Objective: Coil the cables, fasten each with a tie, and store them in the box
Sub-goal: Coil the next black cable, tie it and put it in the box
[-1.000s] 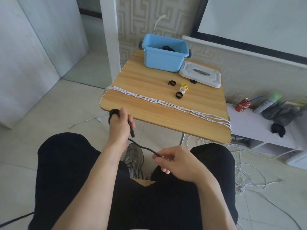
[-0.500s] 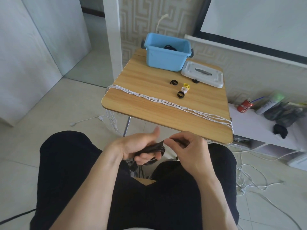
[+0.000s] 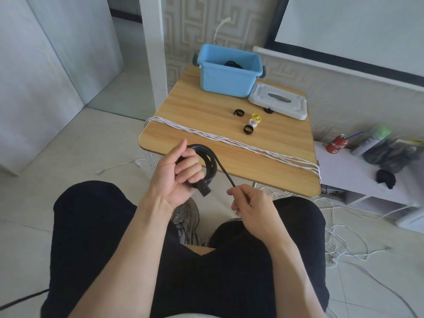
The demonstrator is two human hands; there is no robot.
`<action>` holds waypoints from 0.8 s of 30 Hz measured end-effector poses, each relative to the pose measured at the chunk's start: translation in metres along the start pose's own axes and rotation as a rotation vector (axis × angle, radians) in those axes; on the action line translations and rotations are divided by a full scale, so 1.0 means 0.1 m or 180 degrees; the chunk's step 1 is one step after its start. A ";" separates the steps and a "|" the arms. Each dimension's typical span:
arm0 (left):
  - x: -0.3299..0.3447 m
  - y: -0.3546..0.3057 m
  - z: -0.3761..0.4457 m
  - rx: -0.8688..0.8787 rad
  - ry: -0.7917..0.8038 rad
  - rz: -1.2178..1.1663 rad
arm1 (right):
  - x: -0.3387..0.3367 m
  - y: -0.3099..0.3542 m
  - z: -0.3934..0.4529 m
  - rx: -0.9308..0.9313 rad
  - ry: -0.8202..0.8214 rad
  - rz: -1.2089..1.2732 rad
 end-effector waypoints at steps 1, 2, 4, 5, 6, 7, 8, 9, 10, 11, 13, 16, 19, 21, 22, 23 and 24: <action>-0.03 -0.03 0.02 0.0166 -0.0117 -0.0232 | 0.03 0.00 0.00 0.0017 0.0073 -0.0049; -0.06 -0.07 0.03 0.0331 -0.0219 -0.0441 | 0.06 -0.01 0.00 0.0039 0.0165 -0.0093; -0.14 -0.19 0.04 0.0652 -0.0414 -0.0761 | 0.13 -0.05 -0.01 0.0112 0.0373 -0.0247; -0.20 -0.26 0.04 0.0793 -0.0524 -0.0867 | 0.16 -0.09 -0.02 0.0167 0.0484 -0.0363; -0.26 -0.32 0.03 0.0924 -0.0657 -0.0939 | 0.19 -0.13 -0.03 0.0234 0.0589 -0.0484; -0.33 -0.38 0.01 0.1052 -0.0806 -0.0977 | 0.21 -0.18 -0.03 0.0301 0.0671 -0.0591; -0.39 -0.44 -0.02 0.1173 -0.0958 -0.0982 | 0.22 -0.21 -0.03 0.0346 0.0713 -0.0656; -0.44 -0.49 -0.04 0.1268 -0.1109 -0.0920 | 0.21 -0.22 -0.03 0.0360 0.0717 -0.0671; -0.48 -0.52 -0.07 0.1328 -0.1268 -0.0768 | 0.20 -0.20 -0.03 0.0327 0.0694 -0.0649; -0.51 -0.53 -0.09 0.1355 -0.1423 -0.0555 | 0.19 -0.15 -0.03 0.0269 0.0674 -0.0622; -0.54 -0.53 -0.11 0.1364 -0.1626 -0.0103 | 0.21 -0.03 -0.06 0.0109 0.0734 -0.0568; -0.50 -0.49 -0.10 0.1241 -0.1693 0.0933 | 0.28 0.17 -0.12 -0.0171 0.0900 -0.0480; -0.28 -0.33 -0.08 0.0588 -0.1268 0.3183 | 0.19 0.35 -0.14 -0.0459 0.0575 -0.0224; -0.13 -0.12 -0.08 -0.0002 -0.0639 0.4258 | 0.00 0.45 -0.15 -0.0636 0.0073 -0.0036; -0.10 0.00 -0.09 -0.0306 -0.0347 0.4447 | -0.10 0.47 -0.15 -0.0683 -0.0172 0.0051; -0.08 0.10 -0.12 -0.0610 -0.0120 0.4434 | -0.20 0.45 -0.15 -0.0655 -0.0374 0.0163; -0.07 0.21 -0.15 -0.0900 0.0072 0.4298 | -0.28 0.41 -0.13 -0.0564 -0.0524 0.0301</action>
Point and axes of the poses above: each hand's wrist, its own z-axis towards the middle knuckle, its own x-axis out of the palm, y = z × x, the point moved 10 cm from there along z, towards the middle knuckle, and after that the axes turned 3 degrees about x, right-handed, at the moved point
